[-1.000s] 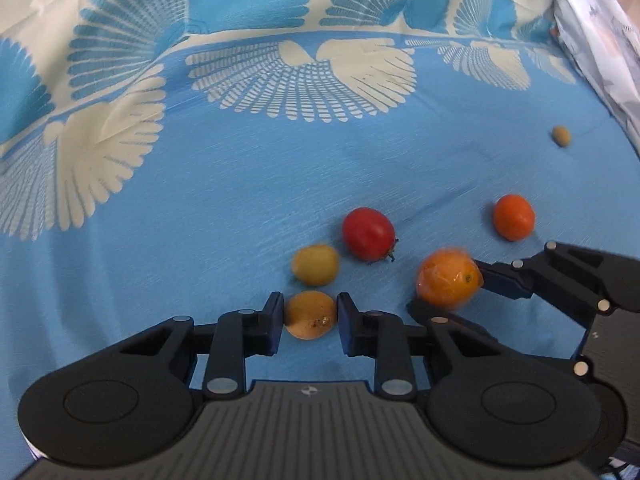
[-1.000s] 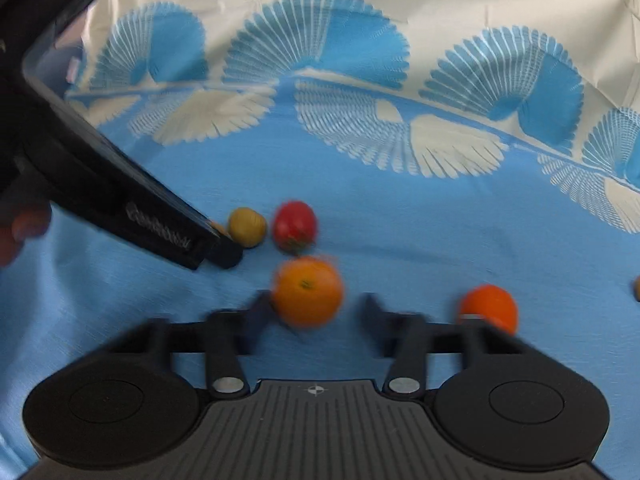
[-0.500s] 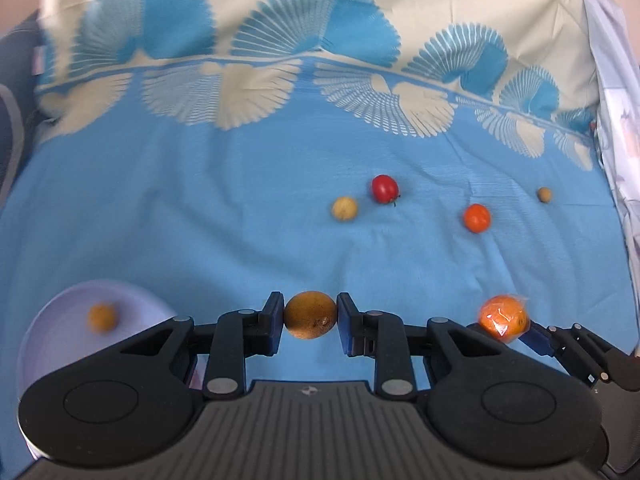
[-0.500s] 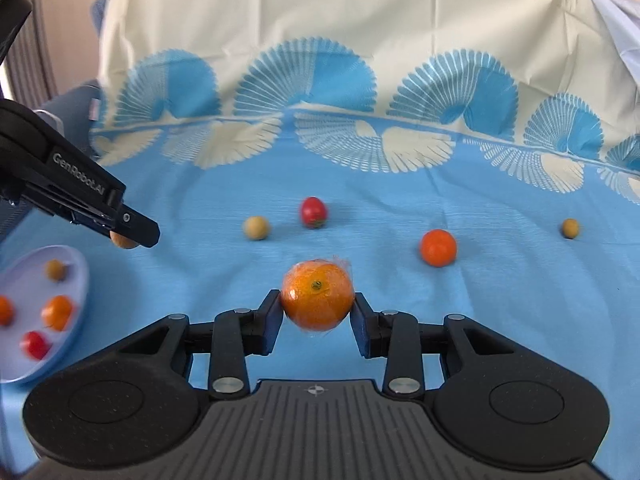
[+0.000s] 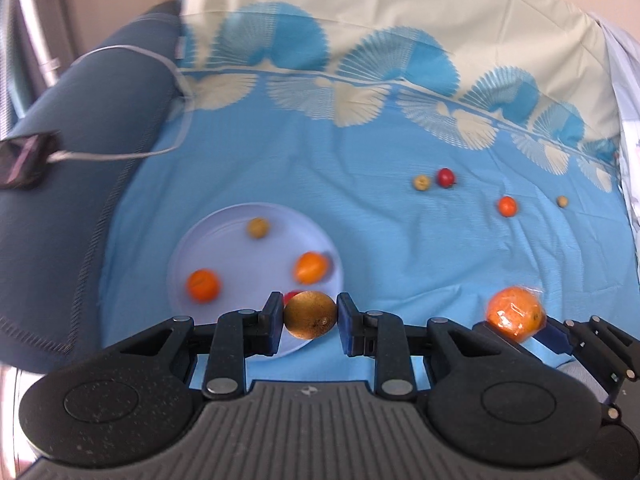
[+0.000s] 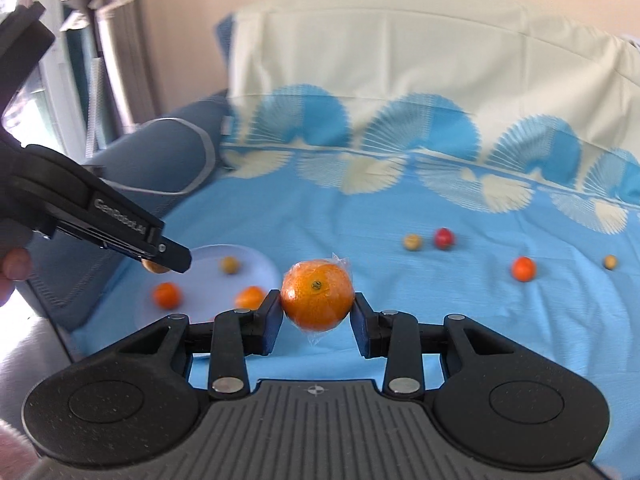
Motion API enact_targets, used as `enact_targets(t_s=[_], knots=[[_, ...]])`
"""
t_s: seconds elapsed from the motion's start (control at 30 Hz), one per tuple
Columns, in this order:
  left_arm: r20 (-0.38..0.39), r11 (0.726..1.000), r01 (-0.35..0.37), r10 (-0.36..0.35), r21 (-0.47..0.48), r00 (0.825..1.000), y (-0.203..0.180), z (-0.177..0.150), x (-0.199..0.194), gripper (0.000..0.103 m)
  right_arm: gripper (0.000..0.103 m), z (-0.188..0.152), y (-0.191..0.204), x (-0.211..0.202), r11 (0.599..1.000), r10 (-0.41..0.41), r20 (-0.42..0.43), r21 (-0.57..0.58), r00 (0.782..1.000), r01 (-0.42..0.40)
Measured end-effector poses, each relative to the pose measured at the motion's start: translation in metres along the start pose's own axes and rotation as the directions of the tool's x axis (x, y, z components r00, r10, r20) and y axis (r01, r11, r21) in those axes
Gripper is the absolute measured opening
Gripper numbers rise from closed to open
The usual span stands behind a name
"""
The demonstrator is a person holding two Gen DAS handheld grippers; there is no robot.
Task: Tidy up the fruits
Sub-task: 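Carry the longan and mandarin over the plate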
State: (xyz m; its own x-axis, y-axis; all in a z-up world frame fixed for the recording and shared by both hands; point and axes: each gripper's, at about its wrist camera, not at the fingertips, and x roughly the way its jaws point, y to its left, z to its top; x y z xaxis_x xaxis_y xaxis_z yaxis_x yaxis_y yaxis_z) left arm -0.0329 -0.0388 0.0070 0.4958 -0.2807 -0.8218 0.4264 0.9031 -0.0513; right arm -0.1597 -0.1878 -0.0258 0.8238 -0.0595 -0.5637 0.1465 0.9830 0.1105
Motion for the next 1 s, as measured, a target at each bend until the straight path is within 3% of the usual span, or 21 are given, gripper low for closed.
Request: enact_targets(t_s=[0.23,0.37,1.0], knots=[[0.023,0.997,-0.028,0.03,-0.073,0.999,0.042,-0.035,-0.04,0.031,0.038,-0.011,0.047,-0.032,0.997,0.075,-0.015,-0.012,0.997,-0.075],[0.043,0.994,-0.036,0.04,-0.102,0.998,0.057,-0.048,-0.055,0.031,0.038,-0.017,0.067,-0.044,0.995,0.08,-0.009,-0.063,0.997,-0.08],[0.077,0.99,-0.017,0.027,-0.138,0.997,0.07,-0.061,-0.073,0.031,0.038,-0.016,0.091,-0.067,0.991,0.056,0.041,-0.126,0.998,-0.051]])
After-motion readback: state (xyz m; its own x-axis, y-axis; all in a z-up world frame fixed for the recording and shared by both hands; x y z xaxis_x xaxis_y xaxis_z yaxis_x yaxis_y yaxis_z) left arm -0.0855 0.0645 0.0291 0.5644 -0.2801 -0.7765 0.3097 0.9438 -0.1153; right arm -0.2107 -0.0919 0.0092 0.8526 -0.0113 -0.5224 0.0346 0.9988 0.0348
